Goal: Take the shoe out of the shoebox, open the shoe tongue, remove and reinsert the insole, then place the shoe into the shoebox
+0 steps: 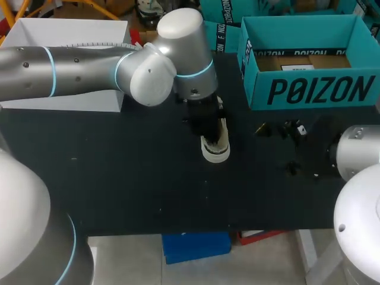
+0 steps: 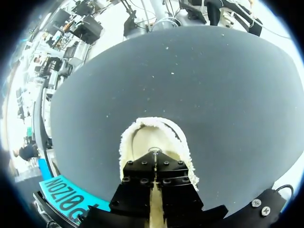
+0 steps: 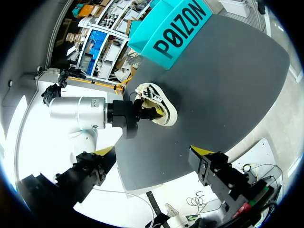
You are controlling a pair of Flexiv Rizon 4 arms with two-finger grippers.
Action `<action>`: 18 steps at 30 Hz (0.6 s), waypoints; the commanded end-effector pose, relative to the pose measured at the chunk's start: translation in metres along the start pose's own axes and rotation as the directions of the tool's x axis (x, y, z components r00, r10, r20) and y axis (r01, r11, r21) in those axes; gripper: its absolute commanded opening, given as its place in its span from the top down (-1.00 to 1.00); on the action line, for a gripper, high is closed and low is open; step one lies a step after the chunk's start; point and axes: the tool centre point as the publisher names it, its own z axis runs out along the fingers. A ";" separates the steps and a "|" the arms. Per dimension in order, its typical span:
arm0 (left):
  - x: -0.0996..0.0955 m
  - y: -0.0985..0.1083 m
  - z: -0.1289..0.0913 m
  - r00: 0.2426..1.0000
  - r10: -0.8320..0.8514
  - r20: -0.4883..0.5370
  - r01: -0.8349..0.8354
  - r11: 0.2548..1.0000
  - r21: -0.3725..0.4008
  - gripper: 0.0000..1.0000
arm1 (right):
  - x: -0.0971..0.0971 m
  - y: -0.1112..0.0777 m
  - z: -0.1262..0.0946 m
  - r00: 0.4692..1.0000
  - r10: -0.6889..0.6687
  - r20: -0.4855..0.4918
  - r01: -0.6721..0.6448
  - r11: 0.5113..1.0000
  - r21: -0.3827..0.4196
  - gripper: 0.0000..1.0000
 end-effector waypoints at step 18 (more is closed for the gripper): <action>0.033 -0.003 -0.071 0.996 -0.049 -0.070 0.043 0.995 -0.086 -1.00 | -0.008 0.001 -0.008 1.000 0.015 -0.014 -0.014 0.996 0.086 -1.00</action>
